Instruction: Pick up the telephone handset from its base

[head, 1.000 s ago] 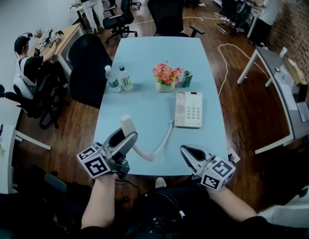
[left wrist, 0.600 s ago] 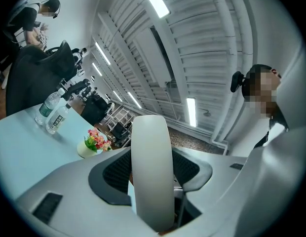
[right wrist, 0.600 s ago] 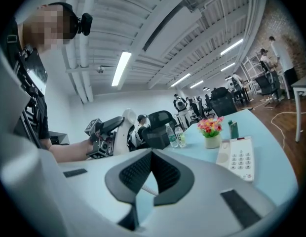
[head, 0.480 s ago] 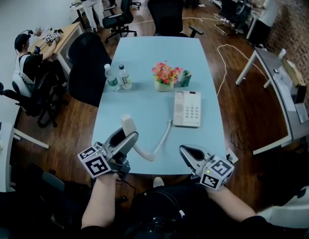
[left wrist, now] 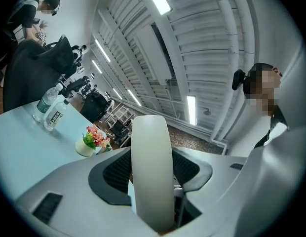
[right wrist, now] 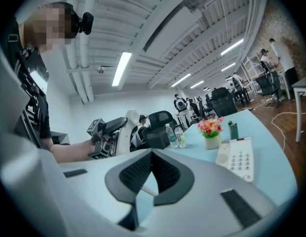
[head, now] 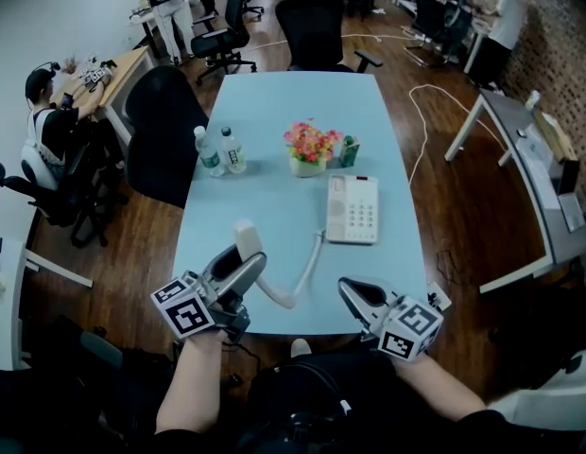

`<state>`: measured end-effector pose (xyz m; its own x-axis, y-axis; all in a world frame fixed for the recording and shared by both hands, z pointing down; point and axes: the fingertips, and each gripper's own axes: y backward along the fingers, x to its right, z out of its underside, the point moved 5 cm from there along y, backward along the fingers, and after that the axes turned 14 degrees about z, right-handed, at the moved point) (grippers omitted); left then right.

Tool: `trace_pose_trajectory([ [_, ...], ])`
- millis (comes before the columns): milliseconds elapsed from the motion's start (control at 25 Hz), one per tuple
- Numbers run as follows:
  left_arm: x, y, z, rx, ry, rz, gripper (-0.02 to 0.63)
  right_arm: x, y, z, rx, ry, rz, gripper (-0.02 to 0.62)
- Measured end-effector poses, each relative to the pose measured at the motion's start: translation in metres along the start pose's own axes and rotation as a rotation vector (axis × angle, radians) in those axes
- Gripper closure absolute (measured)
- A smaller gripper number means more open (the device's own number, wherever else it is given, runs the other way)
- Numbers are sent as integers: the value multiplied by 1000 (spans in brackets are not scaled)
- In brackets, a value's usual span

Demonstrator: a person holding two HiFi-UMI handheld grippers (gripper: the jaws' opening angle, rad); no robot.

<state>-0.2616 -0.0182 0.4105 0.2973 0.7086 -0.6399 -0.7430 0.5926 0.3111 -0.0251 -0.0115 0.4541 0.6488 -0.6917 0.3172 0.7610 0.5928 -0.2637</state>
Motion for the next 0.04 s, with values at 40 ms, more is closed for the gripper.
trace_pose_trajectory([
  [40, 0, -1, 0, -2, 0, -1, 370, 0, 0, 0, 0, 1, 0, 580],
])
